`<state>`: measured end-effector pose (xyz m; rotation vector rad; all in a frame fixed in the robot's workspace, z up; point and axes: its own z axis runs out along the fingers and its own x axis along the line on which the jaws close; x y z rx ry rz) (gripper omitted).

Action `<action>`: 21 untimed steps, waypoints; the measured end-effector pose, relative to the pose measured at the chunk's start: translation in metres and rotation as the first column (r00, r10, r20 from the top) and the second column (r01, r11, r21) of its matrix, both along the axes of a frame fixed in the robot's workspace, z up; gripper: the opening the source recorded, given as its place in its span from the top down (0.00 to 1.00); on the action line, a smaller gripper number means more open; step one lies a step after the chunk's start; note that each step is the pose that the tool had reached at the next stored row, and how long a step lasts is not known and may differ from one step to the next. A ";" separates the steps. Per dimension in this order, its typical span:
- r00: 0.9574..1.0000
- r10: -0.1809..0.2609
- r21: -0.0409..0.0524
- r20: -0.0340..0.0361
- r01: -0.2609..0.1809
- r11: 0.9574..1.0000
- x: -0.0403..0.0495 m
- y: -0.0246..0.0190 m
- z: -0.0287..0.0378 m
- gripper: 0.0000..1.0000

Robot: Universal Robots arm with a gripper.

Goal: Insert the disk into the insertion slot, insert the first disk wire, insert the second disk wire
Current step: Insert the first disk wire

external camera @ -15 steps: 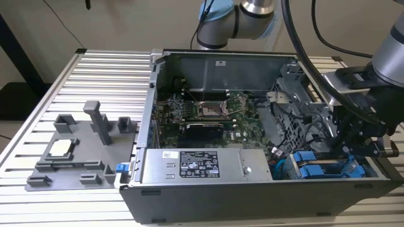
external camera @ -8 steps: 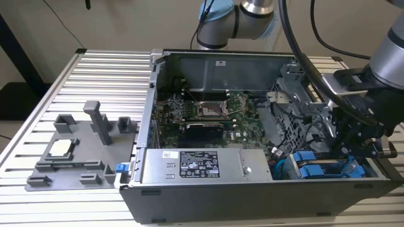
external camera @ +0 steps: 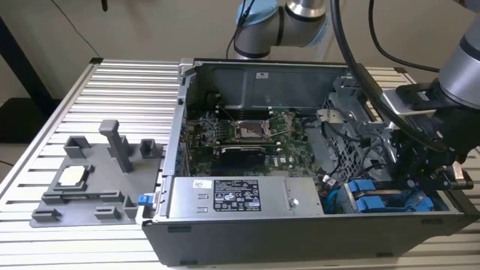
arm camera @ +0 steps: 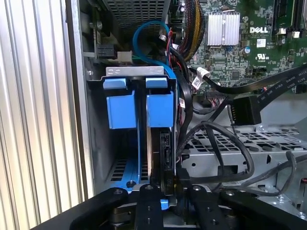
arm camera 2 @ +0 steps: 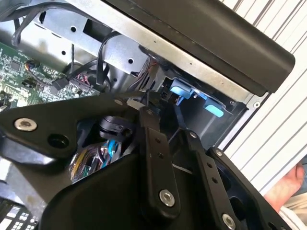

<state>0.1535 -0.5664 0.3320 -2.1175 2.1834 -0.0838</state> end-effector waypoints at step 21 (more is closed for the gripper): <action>1.000 0.000 -0.006 0.000 0.000 1.000 0.0000 0.0000 0.0627 0.67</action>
